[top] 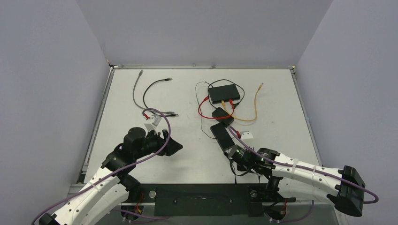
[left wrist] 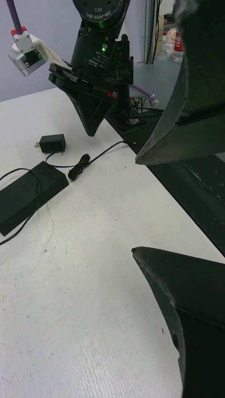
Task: Insert the plug into the switch port
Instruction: Place the power at the center of the board.
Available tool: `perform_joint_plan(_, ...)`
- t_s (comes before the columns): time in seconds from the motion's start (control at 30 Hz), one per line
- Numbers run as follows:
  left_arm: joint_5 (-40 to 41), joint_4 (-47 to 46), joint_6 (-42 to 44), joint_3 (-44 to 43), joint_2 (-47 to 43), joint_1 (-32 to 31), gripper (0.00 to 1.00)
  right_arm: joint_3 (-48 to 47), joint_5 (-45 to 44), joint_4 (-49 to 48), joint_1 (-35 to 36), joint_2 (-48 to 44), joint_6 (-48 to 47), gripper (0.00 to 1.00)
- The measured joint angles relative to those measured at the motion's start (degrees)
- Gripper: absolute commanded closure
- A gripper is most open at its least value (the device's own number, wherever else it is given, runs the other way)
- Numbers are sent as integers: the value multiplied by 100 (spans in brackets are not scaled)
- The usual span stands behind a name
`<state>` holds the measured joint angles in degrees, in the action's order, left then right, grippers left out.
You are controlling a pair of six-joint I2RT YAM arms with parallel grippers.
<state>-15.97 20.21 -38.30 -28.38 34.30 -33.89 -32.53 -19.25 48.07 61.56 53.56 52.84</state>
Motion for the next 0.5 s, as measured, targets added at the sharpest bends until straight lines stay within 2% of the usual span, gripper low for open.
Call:
perform_joint_plan(0.23,2,17,2,0,46,2,38,238,197,35,321,240,251,100)
perform_joint_plan(0.5,2,20,4,0,74,24,38,317,507,-387,719,1104,334,100)
